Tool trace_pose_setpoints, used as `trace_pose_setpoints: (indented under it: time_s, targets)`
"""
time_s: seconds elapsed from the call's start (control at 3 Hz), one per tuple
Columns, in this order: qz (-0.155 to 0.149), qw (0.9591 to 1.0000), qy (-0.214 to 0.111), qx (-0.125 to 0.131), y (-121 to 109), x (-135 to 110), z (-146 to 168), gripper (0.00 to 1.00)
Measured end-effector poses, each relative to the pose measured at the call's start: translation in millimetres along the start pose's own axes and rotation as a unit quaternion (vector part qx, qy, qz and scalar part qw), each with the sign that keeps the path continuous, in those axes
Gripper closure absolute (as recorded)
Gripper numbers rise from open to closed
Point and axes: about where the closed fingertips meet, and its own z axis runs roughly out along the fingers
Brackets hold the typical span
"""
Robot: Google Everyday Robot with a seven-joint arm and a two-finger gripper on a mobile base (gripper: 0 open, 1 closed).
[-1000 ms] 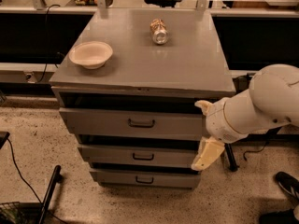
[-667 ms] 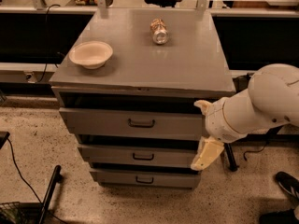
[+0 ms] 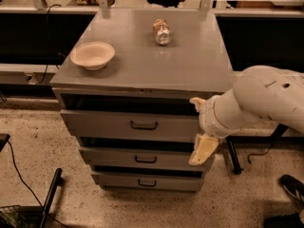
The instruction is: Open top drawer
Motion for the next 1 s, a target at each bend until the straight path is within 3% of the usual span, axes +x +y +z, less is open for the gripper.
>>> trace_pose_setpoints:
  time_s: [0.33,1.0]
  targets:
    - [-0.015,0.9998,0.014,-0.002,-3.5,2.1,21.2,0.00]
    - [-0.013,0.9998,0.009,-0.009,-10.7,17.9,60.5,0.00]
